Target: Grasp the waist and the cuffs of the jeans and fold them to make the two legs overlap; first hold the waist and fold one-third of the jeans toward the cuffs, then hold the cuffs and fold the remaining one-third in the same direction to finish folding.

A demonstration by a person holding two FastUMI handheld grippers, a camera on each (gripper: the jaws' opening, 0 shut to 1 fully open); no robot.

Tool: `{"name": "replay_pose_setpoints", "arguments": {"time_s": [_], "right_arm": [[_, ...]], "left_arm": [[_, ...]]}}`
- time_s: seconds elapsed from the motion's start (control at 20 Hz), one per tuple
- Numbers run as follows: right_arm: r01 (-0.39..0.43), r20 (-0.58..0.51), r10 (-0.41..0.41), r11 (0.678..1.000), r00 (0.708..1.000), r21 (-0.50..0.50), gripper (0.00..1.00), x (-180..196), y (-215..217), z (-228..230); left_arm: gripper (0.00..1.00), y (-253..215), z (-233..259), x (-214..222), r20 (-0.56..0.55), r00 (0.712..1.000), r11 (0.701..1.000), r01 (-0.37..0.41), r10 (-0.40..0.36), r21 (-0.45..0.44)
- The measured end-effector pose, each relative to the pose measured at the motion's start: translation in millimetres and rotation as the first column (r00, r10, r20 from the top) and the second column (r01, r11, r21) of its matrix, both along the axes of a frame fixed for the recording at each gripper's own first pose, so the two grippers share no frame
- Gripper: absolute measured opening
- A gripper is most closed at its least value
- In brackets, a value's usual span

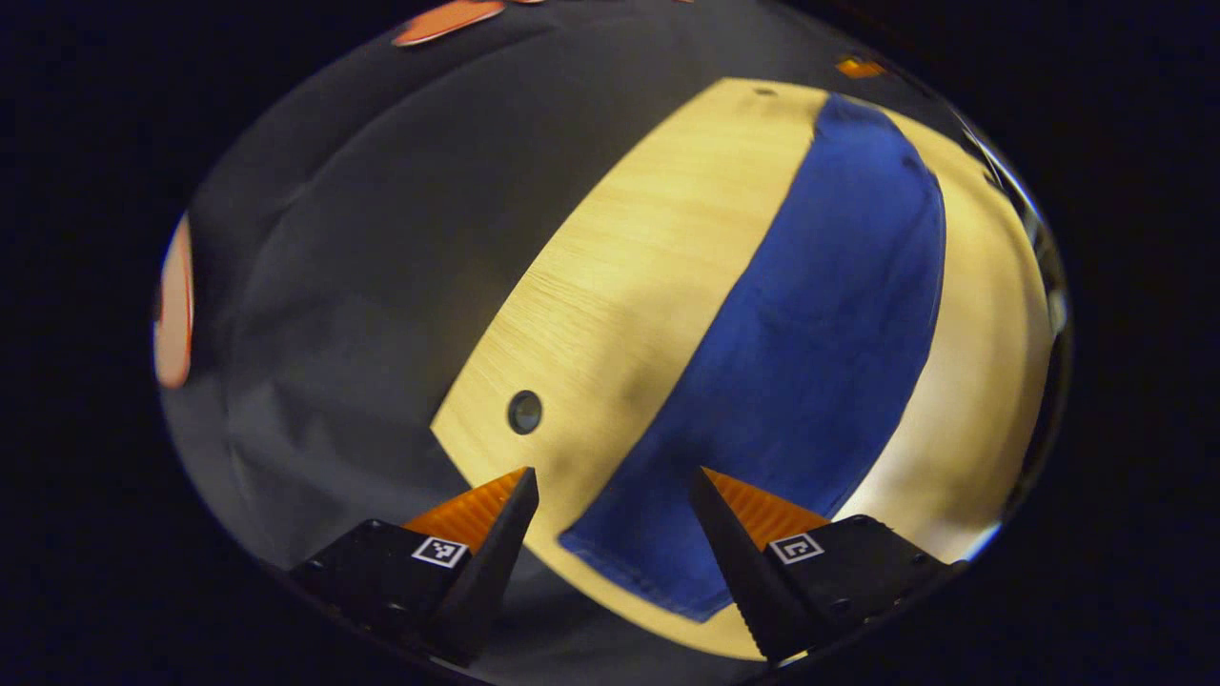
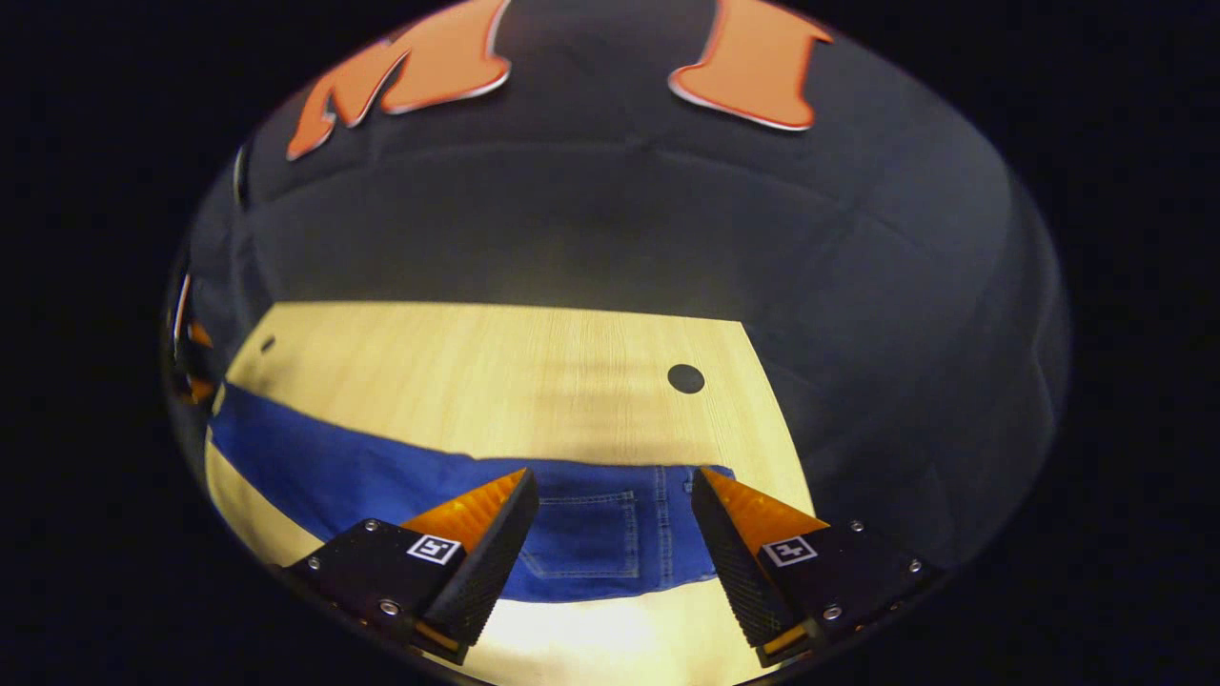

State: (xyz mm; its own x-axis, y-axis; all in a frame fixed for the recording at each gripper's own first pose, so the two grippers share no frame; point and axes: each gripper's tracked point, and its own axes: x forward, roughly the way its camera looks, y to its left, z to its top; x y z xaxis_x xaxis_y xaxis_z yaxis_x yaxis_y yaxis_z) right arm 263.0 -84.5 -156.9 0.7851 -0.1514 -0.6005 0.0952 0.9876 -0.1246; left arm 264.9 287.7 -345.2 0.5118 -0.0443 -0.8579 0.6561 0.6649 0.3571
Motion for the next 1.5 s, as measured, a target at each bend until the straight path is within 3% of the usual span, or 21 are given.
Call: {"name": "replay_pose_setpoints", "arguments": {"time_s": [0.15,0.35,0.45,0.55,0.65,0.8,0.95,1.15,1.3,1.35,1.45,1.5], "right_arm": [[0.106,0.035,-0.114,0.979,0.993,0.176,0.99,-7.4,-4.9,-3.6],[0.249,0.025,-0.280,0.888,0.960,0.387,0.99,-11.6,-11.1,-25.6],[0.331,-0.032,-0.358,0.822,0.933,0.463,0.99,-20.3,-17.7,-49.0],[0.387,-0.101,-0.409,0.715,0.907,0.582,0.99,-23.3,-19.2,-68.3],[0.458,-0.174,-0.464,0.618,0.868,0.639,0.99,-24.9,-29.8,-92.2],[0.575,-0.290,-0.529,0.520,0.797,0.632,0.98,-25.3,-50.9,-128.6],[0.603,-0.334,-0.551,0.430,0.765,0.672,0.99,-10.7,-64.2,-138.7],[0.630,-0.361,-0.567,0.398,0.740,0.666,0.98,3.9,-86.8,-159.7],[0.608,-0.343,-0.565,0.386,0.750,0.694,0.96,20.9,-92.9,-160.8],[0.613,-0.344,-0.563,0.403,0.751,0.680,0.92,21.4,-95.9,-163.4],[0.629,-0.346,-0.571,0.427,0.745,0.650,0.69,22.6,-99.2,-170.1],[0.628,-0.340,-0.575,0.430,0.744,0.648,0.63,24.5,-99.3,-171.1]], "left_arm": [[1.00,-8.3,-1.6,12.1,0.077,0.988,0.974,-0.116,0.133,-0.194],[0.99,-18.9,5.1,25.6,0.134,0.954,0.905,-0.201,0.267,-0.376],[0.99,-26.5,14.3,31.8,0.148,0.938,0.870,-0.223,0.315,-0.439],[0.99,-39.5,22.2,29.1,0.171,0.921,0.850,-0.236,0.350,-0.471],[0.99,-49.2,33.7,28.9,0.197,0.900,0.829,-0.250,0.390,-0.501],[0.99,-66.1,46.7,6.3,0.177,0.865,0.780,-0.313,0.470,-0.542],[0.99,-91.8,61.5,-6.6,0.159,0.842,0.734,-0.338,0.516,-0.589],[0.99,-101.4,75.6,-13.4,0.188,0.814,0.731,-0.360,0.549,-0.580],[0.99,-107.4,78.4,-15.3,0.180,0.802,0.719,-0.379,0.569,-0.583],[0.99,-109.6,77.5,-15.8,0.178,0.799,0.715,-0.383,0.574,-0.584],[0.99,-109.8,77.9,-18.0,0.178,0.791,0.708,-0.391,0.585,-0.588],[0.99,-109.3,77.8,-18.5,0.175,0.786,0.703,-0.399,0.593,-0.589]]}}
